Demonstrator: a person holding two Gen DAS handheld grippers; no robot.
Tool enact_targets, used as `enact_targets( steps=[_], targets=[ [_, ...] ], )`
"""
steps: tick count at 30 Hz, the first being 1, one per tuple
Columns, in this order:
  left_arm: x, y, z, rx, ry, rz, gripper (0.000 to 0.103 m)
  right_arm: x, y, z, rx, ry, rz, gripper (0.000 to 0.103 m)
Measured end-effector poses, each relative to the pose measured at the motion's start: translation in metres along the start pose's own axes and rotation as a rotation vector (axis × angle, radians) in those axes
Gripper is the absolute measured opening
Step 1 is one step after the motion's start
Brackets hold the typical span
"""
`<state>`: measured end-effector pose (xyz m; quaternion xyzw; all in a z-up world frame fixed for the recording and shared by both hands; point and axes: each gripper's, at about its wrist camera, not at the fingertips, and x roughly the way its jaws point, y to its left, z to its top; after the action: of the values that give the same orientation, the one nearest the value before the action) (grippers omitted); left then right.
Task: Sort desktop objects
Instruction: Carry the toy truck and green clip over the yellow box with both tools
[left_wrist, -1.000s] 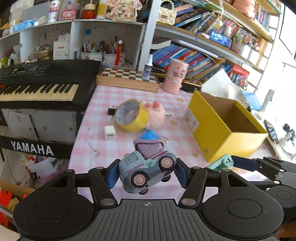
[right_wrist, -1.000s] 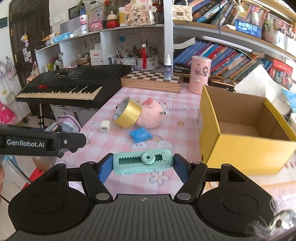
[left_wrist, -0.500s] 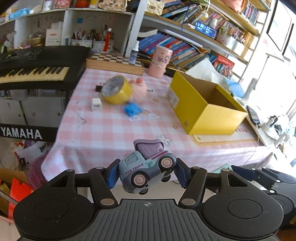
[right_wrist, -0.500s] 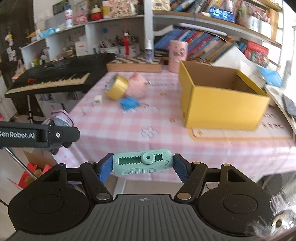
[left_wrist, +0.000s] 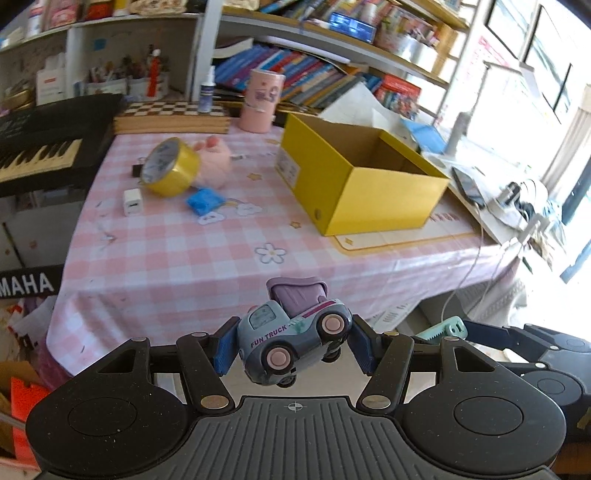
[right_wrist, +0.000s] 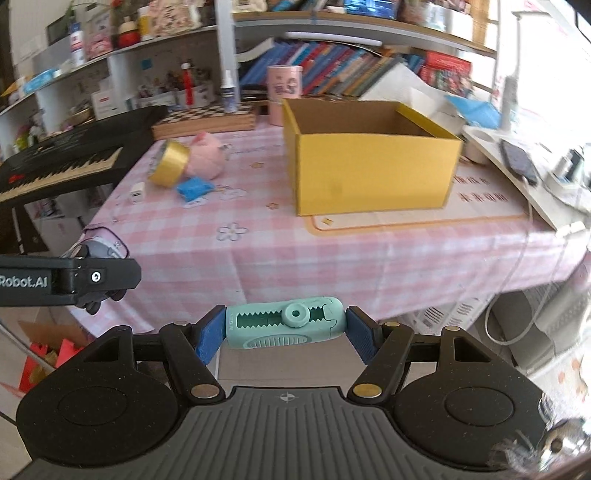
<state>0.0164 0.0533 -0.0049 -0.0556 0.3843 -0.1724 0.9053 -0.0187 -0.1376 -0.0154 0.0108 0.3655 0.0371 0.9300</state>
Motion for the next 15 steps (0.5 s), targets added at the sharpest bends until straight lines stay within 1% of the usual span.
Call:
enact_targets(
  steps=[6,15],
  targets=[
    [0.006,-0.014,0.002,0.067,0.017,-0.014,0.061,0.000,-0.008,-0.003,0.042,-0.008,-0.014,0.067],
    [0.024,-0.035,0.011,0.102,0.034,-0.063,0.061,-0.001,-0.029,-0.003,0.083,-0.008,-0.054,0.067]
  ],
)
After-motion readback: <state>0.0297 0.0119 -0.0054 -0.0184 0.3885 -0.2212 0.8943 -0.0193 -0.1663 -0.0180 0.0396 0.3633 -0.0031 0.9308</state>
